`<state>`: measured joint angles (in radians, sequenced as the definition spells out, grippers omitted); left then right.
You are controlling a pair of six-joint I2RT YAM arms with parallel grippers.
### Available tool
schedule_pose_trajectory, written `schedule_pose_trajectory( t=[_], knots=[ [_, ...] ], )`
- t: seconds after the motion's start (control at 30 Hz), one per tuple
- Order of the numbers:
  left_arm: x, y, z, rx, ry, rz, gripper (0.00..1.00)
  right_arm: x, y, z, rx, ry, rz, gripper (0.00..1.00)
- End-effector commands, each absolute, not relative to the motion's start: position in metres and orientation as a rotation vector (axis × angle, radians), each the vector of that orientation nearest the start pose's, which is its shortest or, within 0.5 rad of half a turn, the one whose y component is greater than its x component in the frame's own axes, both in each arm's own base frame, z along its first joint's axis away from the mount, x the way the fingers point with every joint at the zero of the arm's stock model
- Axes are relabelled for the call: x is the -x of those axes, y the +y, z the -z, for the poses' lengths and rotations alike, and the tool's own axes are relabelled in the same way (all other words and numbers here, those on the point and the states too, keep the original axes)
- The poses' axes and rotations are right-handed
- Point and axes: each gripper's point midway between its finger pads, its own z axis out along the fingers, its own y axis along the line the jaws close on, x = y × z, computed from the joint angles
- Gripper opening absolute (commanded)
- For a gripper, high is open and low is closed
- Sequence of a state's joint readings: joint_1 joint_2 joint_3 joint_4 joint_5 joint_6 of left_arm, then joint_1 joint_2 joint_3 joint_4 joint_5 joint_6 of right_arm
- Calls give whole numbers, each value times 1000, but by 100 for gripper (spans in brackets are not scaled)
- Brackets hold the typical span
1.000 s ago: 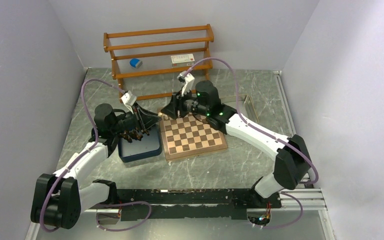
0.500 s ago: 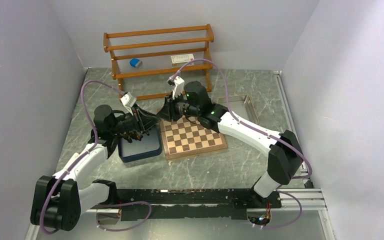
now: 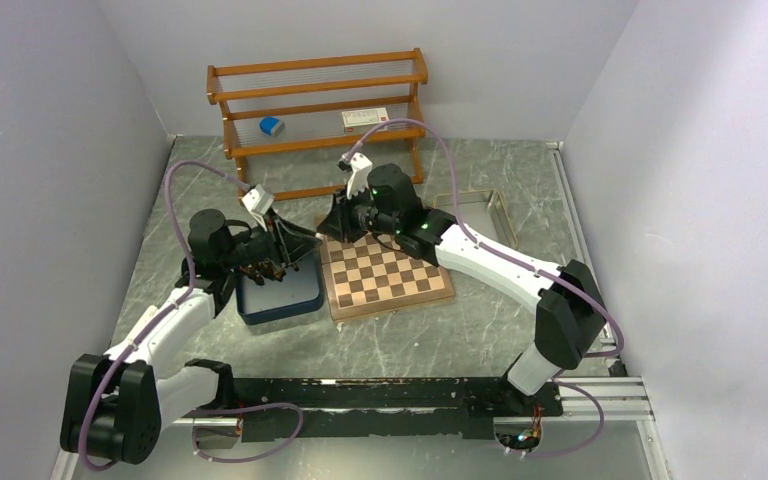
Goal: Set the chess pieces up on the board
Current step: Place the chess piece on the chessboard.
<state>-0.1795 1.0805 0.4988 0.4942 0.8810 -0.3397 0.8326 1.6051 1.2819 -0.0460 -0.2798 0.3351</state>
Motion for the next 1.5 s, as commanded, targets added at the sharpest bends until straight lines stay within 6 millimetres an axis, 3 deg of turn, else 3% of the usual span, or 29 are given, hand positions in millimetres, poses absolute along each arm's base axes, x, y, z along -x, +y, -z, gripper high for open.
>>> schedule_pose_trajectory(
  t=[0.0,0.27,0.37,0.4,0.43,1.03,1.47],
  knots=[
    [-277,-193,-225,-586,1614,1061,39,-297,392,-239,636,1947,-926,12],
    [-270,-186,-216,-616,1633,984,45,-327,389,-237,589,1955,-782,12],
    [-266,-182,-210,-644,1654,940,63,-341,394,-231,578,1964,-736,12],
    [-264,-180,-209,-653,1655,925,92,-345,395,-228,578,1971,-722,12],
    [-263,-178,-208,-661,1653,904,99,-349,397,-225,579,1976,-706,12],
    [-240,-158,-214,-782,1633,648,100,-421,414,-137,608,2075,-353,11],
    [-239,-157,-216,-788,1633,625,100,-434,415,-96,614,2120,-271,11]
  ],
)
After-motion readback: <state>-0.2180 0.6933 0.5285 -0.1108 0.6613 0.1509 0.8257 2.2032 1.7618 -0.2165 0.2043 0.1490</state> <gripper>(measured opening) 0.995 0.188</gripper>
